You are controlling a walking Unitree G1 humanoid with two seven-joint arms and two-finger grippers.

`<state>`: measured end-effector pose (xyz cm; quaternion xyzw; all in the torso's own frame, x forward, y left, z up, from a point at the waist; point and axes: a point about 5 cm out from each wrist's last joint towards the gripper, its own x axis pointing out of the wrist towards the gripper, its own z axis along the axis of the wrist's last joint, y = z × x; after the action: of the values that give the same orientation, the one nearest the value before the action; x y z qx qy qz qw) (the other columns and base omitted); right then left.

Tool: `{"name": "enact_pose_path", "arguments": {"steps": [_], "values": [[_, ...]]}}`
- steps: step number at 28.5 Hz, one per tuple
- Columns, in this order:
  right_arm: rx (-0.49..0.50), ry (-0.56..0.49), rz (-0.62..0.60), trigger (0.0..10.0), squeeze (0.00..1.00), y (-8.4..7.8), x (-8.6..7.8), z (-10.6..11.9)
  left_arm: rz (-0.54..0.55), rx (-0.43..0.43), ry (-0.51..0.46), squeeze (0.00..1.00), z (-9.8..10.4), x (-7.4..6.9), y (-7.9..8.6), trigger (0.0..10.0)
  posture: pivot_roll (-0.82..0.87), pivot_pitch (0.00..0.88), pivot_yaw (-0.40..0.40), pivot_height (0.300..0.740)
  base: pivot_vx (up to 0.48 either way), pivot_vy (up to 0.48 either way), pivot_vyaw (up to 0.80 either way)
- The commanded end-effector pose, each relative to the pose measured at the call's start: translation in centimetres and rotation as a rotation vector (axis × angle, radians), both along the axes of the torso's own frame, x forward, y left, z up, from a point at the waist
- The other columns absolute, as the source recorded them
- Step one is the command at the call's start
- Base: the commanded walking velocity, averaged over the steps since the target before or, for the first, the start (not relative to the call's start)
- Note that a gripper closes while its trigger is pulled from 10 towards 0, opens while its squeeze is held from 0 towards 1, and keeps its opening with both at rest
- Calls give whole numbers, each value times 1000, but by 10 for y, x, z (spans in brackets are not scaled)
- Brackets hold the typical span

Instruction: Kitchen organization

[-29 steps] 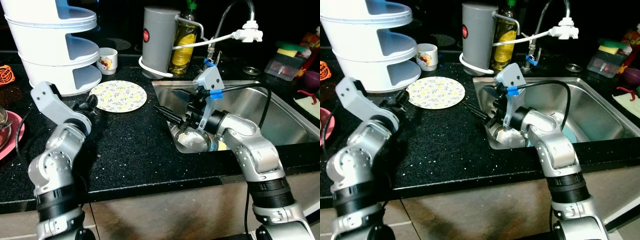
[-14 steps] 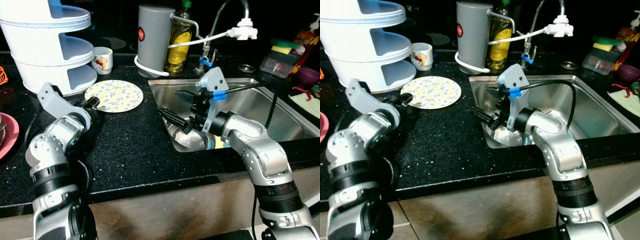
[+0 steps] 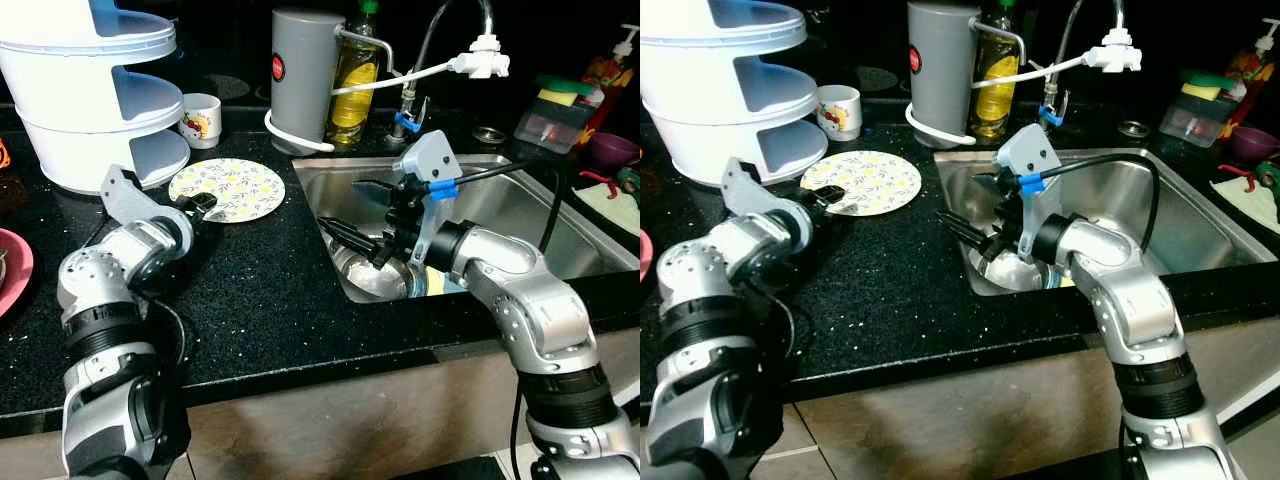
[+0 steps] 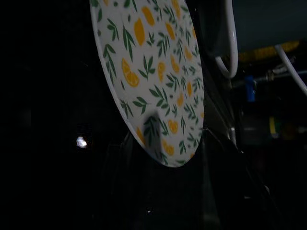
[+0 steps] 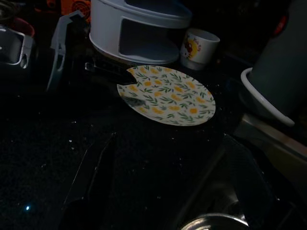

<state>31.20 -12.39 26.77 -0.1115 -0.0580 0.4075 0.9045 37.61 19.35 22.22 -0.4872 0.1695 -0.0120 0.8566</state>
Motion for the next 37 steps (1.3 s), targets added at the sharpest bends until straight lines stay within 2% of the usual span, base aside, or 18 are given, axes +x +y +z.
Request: {"name": "enact_pose_path", "arguments": {"steps": [1,2,3,6,11,17,23,24,25,27,29,30,34,35,36,37], "values": [[0,1,-7,10000,0,-3,-3,1,-21,-17,1,0,0,2,-2,10000,-66,0,-74,740,0,0,0],[0,1,-8,10000,0,-3,-3,2,-30,-25,0,0,0,3,-4,10000,-68,0,-74,740,0,0,0],[0,2,-8,10000,0,-3,-4,2,-36,-36,-7,0,-1,4,-6,0,-68,0,-74,740,0,0,0],[-3,5,-8,10000,0,-3,-5,2,-62,-73,-20,0,-3,7,-18,0,-74,0,-73,740,0,0,0],[-4,7,-8,10000,0,-3,-6,2,-70,-84,-28,0,-2,8,-24,0,-74,0,-73,740,0,0,0],[-1,11,-7,10000,0,-2,-7,1,-58,-78,-59,0,4,13,-26,0,-76,0,-72,740,0,0,0],[1,11,-4,10000,0,-1,-8,1,-101,-61,-102,0,9,11,-43,0,-78,0,-71,740,0,0,0],[4,9,-3,10000,0,-1,-8,2,-129,-63,-116,0,10,8,-53,0,-79,0,-72,740,0,0,0],[10,5,0,10000,0,-1,-8,3,-183,-62,-129,0,9,-1,-76,0,-79,0,-72,740,0,0,0],[10,5,0,10000,0,-1,-8,3,-183,-62,-129,0,9,-1,-76,0,-79,0,-72,740,0,0,0],[18,3,4,10000,0,-1,-8,4,-205,-57,-140,0,9,-7,-88,0,-78,0,-71,740,0,0,0],[27,2,7,10000,0,-1,-9,4,-215,-29,-158,0,9,-11,-94,0,-75,0,-70,740,0,0,0],[48,0,12,10000,0,1,-9,5,-234,-5,-198,0,12,-19,-107,0,-72,0,-68,740,0,0,0],[95,5,18,10000,0,1,-9,6,-242,9,-263,0,17,-27,-114,0,-63,0,-67,740,0,0,0],[95,5,18,10000,0,1,-9,6,-242,9,-263,0,17,-27,-114,0,-63,0,-67,740,0,0,0],[124,9,21,10000,0,2,-9,7,-246,19,-305,0,21,-31,-117,0,-62,0,-67,740,0,0,0]]}}
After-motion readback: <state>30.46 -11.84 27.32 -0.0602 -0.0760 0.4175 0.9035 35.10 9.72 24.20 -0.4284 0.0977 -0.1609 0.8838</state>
